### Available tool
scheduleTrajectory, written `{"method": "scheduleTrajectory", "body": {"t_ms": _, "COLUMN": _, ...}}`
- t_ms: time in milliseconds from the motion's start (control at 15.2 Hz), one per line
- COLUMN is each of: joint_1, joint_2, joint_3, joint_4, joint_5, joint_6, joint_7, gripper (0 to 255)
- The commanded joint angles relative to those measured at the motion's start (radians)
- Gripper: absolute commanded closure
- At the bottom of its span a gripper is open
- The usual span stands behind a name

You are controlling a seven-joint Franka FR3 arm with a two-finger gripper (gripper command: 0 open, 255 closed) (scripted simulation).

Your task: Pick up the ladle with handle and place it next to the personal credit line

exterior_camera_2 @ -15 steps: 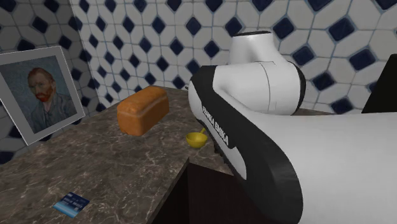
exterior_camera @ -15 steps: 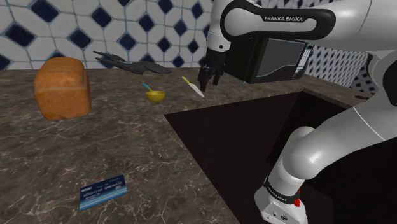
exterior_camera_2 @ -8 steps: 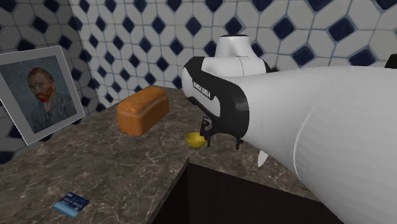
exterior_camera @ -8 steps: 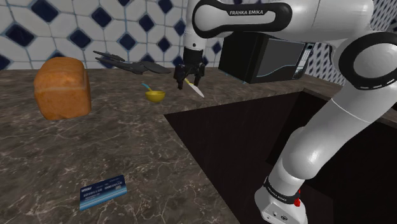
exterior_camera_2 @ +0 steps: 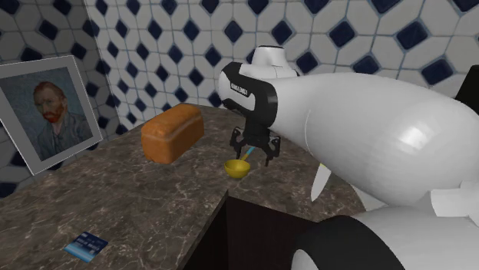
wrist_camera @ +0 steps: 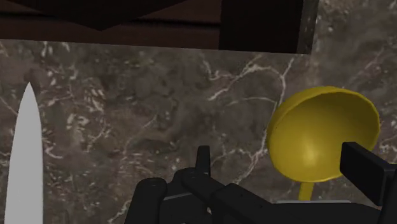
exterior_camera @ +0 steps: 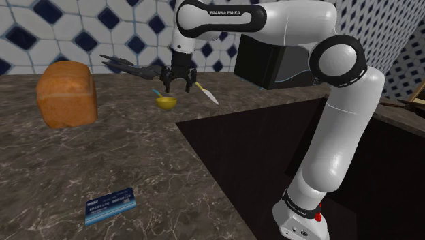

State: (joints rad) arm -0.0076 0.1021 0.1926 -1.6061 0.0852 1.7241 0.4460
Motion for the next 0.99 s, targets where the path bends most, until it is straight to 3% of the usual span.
{"method": "scheduleTrajectory", "body": {"t_ms": 0, "joint_1": 0.005, "joint_2": 0.092, "joint_3": 0.001, "joint_4": 0.101, "joint_5": 0.009, "joint_6": -0.012, "joint_7": 0.041, "gripper": 0}}
{"method": "scheduleTrajectory", "body": {"t_ms": 264, "joint_1": 0.019, "joint_2": 0.276, "joint_3": -0.001, "joint_4": 0.332, "joint_5": 0.023, "joint_6": -0.061, "joint_7": 0.117, "gripper": 0}}
{"method": "scheduleTrajectory", "body": {"t_ms": 924, "joint_1": 0.024, "joint_2": 0.265, "joint_3": 0.001, "joint_4": 0.215, "joint_5": 0.026, "joint_6": 0.046, "joint_7": 0.113, "gripper": 0}}
